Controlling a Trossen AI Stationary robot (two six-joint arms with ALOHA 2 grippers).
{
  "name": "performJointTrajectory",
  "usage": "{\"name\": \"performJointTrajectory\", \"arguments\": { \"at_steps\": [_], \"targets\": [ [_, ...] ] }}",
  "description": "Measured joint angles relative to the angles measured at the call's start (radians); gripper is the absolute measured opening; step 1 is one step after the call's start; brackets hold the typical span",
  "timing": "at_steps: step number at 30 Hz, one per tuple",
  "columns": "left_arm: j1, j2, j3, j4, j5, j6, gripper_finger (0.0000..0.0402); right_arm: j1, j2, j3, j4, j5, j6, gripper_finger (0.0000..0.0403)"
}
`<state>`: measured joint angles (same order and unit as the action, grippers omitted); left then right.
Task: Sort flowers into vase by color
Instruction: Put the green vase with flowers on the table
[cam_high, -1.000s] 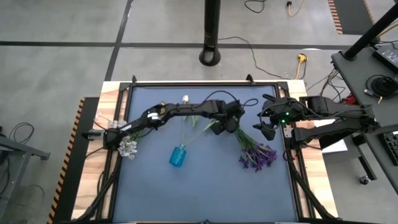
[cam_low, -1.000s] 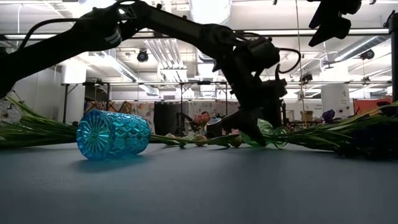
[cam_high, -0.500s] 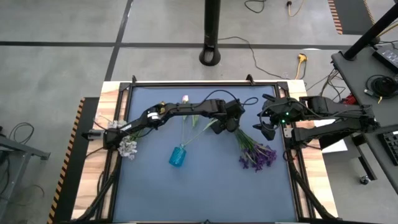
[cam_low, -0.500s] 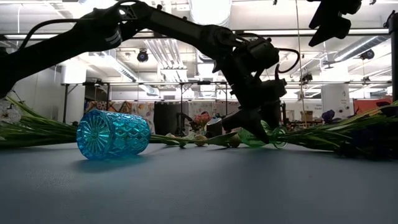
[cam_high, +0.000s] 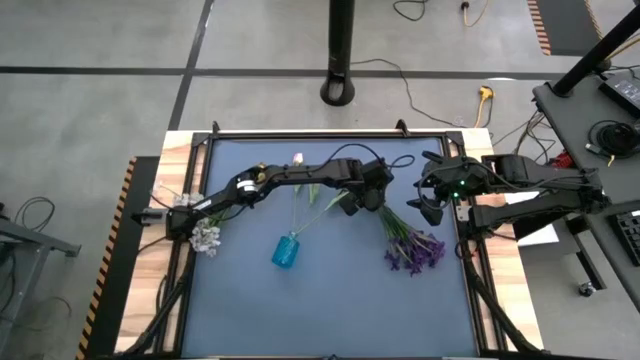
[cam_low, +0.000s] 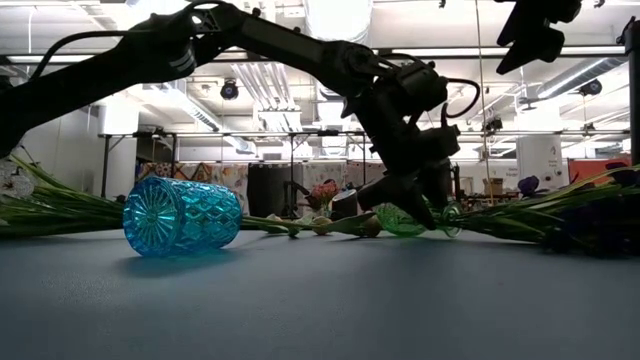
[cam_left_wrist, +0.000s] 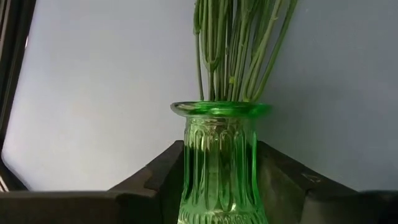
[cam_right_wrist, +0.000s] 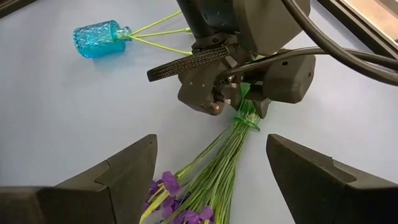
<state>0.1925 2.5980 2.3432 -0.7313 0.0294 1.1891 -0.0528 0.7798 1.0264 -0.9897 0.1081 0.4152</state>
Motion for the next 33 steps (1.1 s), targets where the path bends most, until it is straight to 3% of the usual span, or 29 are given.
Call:
{"name": "performJointTrajectory", "arguments": {
  "at_steps": [15,27,33],
  "targets": [
    [0.021,-0.025,0.001,-0.010,0.118,-0.087,0.0144,0.000,-0.095,0.000,0.002,0.016,0.038,0.0291],
    [0.025,-0.029,0.001,-0.009,0.122,-0.093,0.0143,0.000,-0.138,-0.002,0.005,0.025,0.049,0.0290],
    [0.025,-0.029,0.001,-0.010,0.122,-0.097,0.0143,0.001,-0.135,-0.065,-0.060,0.020,0.242,0.0289]
  ]
}}
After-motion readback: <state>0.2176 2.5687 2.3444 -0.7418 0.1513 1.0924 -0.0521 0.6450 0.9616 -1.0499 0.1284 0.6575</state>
